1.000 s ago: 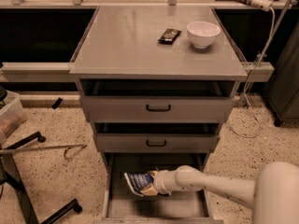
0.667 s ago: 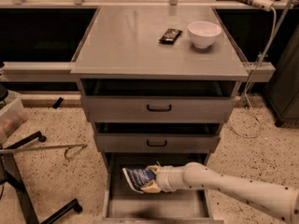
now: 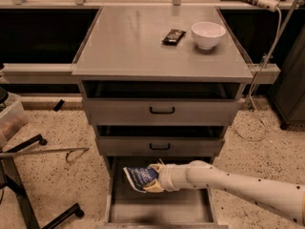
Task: Pick blue chip bag from bottom drawer and place on counter
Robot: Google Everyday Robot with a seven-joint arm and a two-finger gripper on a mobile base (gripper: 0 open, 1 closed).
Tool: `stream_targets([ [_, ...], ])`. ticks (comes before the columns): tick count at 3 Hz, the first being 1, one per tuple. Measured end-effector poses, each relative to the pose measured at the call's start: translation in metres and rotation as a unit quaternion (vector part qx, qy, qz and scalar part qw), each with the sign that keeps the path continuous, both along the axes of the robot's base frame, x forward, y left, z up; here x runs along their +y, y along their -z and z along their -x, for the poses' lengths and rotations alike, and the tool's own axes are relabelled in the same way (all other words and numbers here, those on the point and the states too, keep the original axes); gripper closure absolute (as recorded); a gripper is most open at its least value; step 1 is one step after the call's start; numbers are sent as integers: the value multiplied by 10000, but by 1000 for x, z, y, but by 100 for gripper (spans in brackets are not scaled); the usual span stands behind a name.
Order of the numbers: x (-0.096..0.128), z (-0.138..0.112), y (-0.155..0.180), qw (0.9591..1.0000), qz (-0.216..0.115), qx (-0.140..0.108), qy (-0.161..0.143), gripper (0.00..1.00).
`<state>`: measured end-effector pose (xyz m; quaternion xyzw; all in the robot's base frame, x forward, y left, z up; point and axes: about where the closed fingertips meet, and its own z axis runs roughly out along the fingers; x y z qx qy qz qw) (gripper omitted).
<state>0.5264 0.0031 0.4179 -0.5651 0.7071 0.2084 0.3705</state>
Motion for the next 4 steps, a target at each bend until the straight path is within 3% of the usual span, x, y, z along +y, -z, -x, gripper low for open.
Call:
stream_targets([
  [1,-5,-21,-78,9997,-181,-183,28,100],
  [2,-5,-36,-189,9982,-388,-412,-202,100],
  [3,-5,-21,-282,9962,-359,-526,-595,100],
  [4,-8,0,-350,9939,-171,-751,-790,100],
])
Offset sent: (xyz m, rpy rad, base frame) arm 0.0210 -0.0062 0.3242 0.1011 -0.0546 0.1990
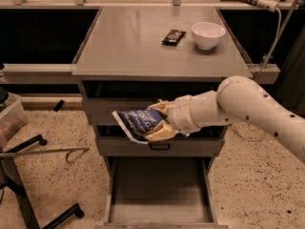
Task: Pick blue chip bag from bottom drawer and place on counter
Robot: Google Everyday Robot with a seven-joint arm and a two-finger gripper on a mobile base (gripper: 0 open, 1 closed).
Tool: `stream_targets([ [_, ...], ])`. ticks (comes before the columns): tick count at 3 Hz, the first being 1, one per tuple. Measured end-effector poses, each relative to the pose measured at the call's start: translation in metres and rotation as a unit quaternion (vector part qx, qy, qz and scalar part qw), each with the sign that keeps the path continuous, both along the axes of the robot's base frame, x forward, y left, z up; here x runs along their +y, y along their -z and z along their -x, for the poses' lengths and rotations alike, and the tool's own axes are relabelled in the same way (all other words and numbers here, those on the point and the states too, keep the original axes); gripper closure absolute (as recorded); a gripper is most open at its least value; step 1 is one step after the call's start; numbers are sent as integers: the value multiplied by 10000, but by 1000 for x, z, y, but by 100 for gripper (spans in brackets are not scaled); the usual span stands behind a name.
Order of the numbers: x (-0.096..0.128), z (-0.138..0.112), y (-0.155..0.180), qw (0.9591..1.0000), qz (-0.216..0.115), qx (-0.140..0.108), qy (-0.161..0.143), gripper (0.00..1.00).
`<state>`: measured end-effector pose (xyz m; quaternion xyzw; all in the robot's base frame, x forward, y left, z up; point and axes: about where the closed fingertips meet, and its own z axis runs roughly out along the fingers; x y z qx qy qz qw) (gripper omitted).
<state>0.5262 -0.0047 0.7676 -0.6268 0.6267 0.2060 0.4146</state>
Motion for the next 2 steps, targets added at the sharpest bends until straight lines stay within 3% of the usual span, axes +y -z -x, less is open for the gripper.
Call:
stream_targets([
  [1,0,0,0,10000,3,-2,-5,100],
  [2,3,-8,-59,9988,67,-456,-156,100],
])
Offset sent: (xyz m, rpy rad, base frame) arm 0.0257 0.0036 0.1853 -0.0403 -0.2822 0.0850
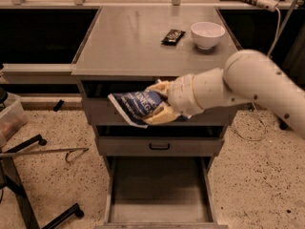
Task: Pick blue chip bag from bottom drawer and place on counter
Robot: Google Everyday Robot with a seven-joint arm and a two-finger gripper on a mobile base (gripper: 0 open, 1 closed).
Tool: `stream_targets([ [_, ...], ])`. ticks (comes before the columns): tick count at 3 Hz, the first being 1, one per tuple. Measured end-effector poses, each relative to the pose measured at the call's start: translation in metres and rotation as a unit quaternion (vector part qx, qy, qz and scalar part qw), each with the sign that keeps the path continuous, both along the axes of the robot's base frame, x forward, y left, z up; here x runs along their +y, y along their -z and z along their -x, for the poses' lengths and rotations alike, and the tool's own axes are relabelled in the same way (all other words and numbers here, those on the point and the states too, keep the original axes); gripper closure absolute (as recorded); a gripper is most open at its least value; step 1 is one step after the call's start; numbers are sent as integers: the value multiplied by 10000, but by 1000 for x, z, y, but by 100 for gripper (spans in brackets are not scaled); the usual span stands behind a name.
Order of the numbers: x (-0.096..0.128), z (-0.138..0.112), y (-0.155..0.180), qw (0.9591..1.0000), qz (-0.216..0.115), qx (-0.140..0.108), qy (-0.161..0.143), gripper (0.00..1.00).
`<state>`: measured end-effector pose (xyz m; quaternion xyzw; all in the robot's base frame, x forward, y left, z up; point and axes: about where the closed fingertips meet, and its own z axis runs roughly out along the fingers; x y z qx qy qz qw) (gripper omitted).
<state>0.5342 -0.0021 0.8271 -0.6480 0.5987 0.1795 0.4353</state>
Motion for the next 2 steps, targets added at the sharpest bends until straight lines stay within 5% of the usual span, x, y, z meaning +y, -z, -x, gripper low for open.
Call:
stream_targets([
  [1,15,-15,-91,9971,-51,-681,-338,100],
  [2,52,-44,-150,9891,-120,-1375,-513,100],
])
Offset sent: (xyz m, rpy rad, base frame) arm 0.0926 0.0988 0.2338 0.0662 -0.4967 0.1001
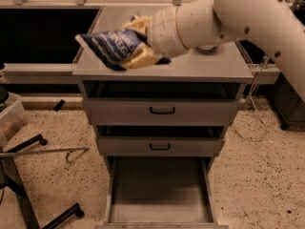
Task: Pick blue chip bag from bottom drawer and place on counter
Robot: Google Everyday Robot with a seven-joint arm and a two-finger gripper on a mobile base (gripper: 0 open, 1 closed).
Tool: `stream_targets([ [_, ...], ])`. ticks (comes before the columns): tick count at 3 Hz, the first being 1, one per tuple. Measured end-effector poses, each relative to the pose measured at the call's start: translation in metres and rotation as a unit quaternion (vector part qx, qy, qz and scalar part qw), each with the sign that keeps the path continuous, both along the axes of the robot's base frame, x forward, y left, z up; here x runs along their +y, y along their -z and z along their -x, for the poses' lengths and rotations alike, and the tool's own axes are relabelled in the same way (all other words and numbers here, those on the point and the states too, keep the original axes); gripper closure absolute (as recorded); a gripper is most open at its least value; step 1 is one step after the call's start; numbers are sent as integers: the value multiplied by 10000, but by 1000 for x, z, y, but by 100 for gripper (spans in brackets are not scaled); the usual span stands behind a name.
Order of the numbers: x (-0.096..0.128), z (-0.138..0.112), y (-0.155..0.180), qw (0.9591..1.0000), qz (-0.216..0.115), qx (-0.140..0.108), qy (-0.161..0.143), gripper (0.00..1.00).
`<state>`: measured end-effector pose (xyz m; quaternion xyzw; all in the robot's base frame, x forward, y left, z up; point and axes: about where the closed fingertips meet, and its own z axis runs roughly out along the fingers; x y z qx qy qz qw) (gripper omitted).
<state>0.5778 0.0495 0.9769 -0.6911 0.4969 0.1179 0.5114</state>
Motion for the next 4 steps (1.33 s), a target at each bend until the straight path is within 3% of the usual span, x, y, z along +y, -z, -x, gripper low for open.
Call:
stream_targets([
  [1,35,-56,-21,9982,-178,-447,358,100],
  [2,55,-116,-22,9941,-302,-513,908,100],
  [3,49,-167,-9,9869,-311,-303,1554,100],
  [4,29,-197,32,9790,-267,228,2009,100],
])
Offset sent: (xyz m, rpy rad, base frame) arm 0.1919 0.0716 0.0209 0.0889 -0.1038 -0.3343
